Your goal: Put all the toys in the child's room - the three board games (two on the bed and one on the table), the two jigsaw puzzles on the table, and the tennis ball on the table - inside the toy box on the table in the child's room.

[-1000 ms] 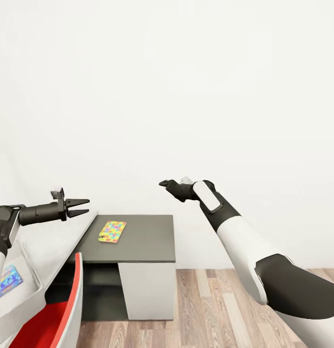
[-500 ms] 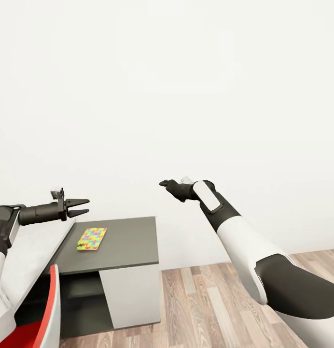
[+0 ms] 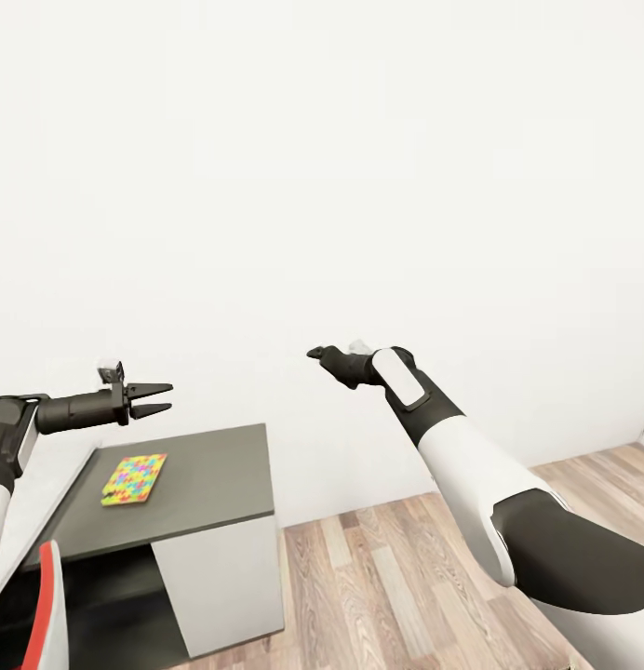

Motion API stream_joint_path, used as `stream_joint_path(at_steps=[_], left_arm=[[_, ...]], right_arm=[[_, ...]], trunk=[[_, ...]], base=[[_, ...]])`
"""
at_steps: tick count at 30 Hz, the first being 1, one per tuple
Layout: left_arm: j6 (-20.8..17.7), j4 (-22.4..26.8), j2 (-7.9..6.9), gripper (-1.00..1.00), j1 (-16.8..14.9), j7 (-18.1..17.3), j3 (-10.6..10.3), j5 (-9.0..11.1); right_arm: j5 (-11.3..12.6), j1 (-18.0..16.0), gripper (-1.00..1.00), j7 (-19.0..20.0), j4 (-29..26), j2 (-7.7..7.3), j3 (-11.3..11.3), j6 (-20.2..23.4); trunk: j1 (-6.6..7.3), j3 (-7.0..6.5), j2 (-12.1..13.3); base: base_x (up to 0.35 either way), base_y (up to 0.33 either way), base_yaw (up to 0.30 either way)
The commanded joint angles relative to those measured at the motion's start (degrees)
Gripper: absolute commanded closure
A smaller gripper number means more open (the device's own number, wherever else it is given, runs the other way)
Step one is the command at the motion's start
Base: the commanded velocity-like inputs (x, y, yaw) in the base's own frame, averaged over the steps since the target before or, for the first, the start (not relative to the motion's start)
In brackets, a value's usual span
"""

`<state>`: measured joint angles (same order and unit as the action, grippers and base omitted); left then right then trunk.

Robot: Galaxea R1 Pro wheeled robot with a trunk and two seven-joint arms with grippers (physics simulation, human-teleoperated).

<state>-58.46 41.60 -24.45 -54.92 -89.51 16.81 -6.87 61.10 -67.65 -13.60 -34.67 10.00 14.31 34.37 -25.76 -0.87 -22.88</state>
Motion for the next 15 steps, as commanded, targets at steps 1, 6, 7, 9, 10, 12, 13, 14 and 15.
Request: stream_joint_path(at_steps=[1, 6, 7, 9, 10, 12, 13, 14, 15], left_arm=[[-0.6, 0.1, 0.01, -1.0, 0.0, -0.5, 0.2, -0.6], [-0.6, 0.1, 0.01, -1.0, 0.0, -0.5, 0.2, -0.6], [-0.6, 0.1, 0.01, -1.0, 0.0, -0.5, 0.2, -0.6], [-0.6, 0.1, 0.01, -1.0, 0.0, -0.5, 0.2, -0.6], [-0.6, 0.1, 0.01, -1.0, 0.0, -0.5, 0.2, -0.6], [-0.6, 0.1, 0.01, -1.0, 0.0, -0.5, 0.2, -0.6], [-0.6, 0.1, 0.01, -1.0, 0.0, -0.5, 0.2, -0.6], [-0.6, 0.1, 0.01, -1.0, 0.0, -0.5, 0.2, -0.6], [-0.6, 0.1, 0.01, -1.0, 0.0, -0.5, 0.2, -0.6]], right_arm=[[0.6, 0.0, -1.0, -0.5, -0.1, 0.0, 0.1, 0.0], [0.6, 0.0, -1.0, -0.5, -0.1, 0.0, 0.1, 0.0], [0.6, 0.0, -1.0, -0.5, -0.1, 0.0, 0.1, 0.0], [0.6, 0.0, -1.0, -0.5, -0.1, 0.0, 0.1, 0.0], [0.6, 0.0, -1.0, -0.5, -0.1, 0.0, 0.1, 0.0], [0.6, 0.0, -1.0, -0.5, -0.1, 0.0, 0.1, 0.1], [0.6, -0.1, -1.0, -0.5, -0.1, 0.0, 0.1, 0.1], [0.6, -0.1, -1.0, -0.5, -0.1, 0.0, 0.1, 0.1], [0.6, -0.1, -1.0, -0.5, -0.1, 0.0, 0.1, 0.1]], trunk=[[-0.02, -0.02, 0.0], [-0.02, -0.28, 0.0], [-0.02, -0.33, 0.0], [-0.02, -0.43, 0.0], [-0.02, -0.49, 0.0], [-0.02, -0.59, 0.0], [-0.02, -0.64, 0.0], [-0.02, -0.69, 0.0], [-0.02, -0.75, 0.0]], base=[[0.0, 0.0, -0.262], [0.0, 0.0, -0.262], [0.0, 0.0, -0.261], [0.0, 0.0, -0.261], [0.0, 0.0, -0.261], [0.0, 0.0, -0.26], [0.0, 0.0, -0.26], [0.0, 0.0, -0.259], [0.0, 0.0, -0.259]])
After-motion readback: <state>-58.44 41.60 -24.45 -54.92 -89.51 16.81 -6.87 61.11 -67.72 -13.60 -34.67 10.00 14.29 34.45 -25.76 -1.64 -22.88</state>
